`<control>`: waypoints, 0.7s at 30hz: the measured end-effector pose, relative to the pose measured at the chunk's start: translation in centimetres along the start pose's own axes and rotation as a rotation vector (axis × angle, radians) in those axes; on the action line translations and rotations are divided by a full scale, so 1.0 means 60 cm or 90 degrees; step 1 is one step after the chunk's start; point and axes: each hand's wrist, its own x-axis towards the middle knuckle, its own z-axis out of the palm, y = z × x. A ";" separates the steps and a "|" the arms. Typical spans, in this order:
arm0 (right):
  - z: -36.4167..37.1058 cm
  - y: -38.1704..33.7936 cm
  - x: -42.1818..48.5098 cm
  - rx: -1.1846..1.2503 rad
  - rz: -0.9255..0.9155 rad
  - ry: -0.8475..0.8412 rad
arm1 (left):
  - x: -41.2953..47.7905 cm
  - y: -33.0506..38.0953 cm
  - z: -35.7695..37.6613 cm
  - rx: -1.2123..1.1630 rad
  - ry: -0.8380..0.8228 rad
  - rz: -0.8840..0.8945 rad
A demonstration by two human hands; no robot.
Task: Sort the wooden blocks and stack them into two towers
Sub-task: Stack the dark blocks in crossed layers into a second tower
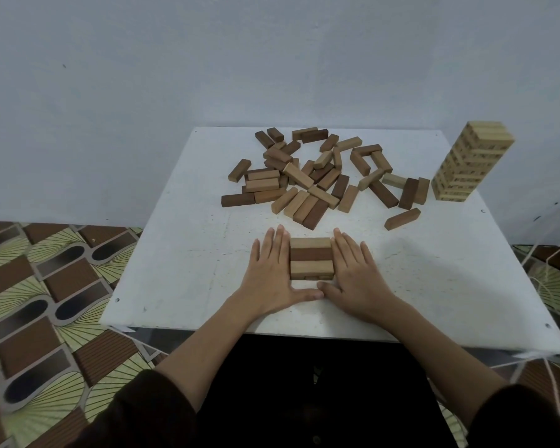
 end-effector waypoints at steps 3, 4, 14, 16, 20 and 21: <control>-0.001 0.000 -0.003 -0.008 -0.002 -0.005 | 0.000 0.001 -0.001 0.002 0.003 0.002; -0.001 -0.001 -0.003 -0.006 -0.002 -0.004 | 0.000 0.001 -0.001 0.003 0.004 0.000; 0.002 -0.005 -0.004 -0.017 0.000 0.020 | 0.002 0.003 0.000 0.009 -0.004 -0.009; 0.000 -0.005 -0.005 -0.027 0.000 0.017 | 0.002 0.003 0.000 0.007 -0.003 -0.009; 0.001 -0.005 -0.004 -0.022 0.001 0.014 | 0.001 0.003 -0.001 0.002 -0.004 -0.008; 0.002 -0.004 -0.003 -0.020 0.001 0.016 | 0.000 0.003 -0.001 0.001 -0.003 -0.008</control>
